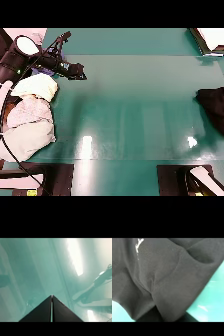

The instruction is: Fold the shirts.

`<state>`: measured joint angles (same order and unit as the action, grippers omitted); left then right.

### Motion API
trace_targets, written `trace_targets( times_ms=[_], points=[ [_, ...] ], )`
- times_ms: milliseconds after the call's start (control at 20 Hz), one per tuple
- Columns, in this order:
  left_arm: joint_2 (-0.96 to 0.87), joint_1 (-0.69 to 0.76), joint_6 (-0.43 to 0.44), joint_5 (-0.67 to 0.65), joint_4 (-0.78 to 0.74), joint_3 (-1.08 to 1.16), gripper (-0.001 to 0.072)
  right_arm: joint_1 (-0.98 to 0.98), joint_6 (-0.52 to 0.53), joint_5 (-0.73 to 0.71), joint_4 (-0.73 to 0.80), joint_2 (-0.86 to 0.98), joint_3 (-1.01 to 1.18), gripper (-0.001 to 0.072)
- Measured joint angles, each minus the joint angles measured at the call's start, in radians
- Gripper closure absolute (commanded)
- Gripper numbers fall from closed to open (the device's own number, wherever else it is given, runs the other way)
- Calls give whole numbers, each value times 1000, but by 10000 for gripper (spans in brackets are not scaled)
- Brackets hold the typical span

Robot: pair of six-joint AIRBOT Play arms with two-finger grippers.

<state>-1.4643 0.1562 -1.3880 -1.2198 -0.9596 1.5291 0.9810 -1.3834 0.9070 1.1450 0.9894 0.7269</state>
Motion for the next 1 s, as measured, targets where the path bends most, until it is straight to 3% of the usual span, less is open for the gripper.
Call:
trace_targets(
  times_ms=[300, 500, 550, 650, 750, 800, 1000],
  points=[
    [0, 0, 0, 11, 6, 0, 681, 4, -25, 196, 247, -20, 132, 87],
    [0, 0, 0, 39, 6, 0, 681, -38, -29, 284, 129, -23, 249, 89],
    [0, 0, 0, 43, 6, 0, 680, -74, -29, 296, 77, -23, 266, 147],
    [0, 0, 0, 48, 6, 0, 681, -185, -29, 310, -13, -23, 289, 400],
    [0, 0, 0, 55, 6, 0, 680, -322, -30, 310, -62, -23, 300, 578],
    [0, 0, 0, 58, 6, 0, 681, -393, -30, 304, -77, -23, 303, 704],
    [0, 0, 0, 65, 6, 0, 680, -661, -30, 253, -107, -23, 310, 699]
  ],
)
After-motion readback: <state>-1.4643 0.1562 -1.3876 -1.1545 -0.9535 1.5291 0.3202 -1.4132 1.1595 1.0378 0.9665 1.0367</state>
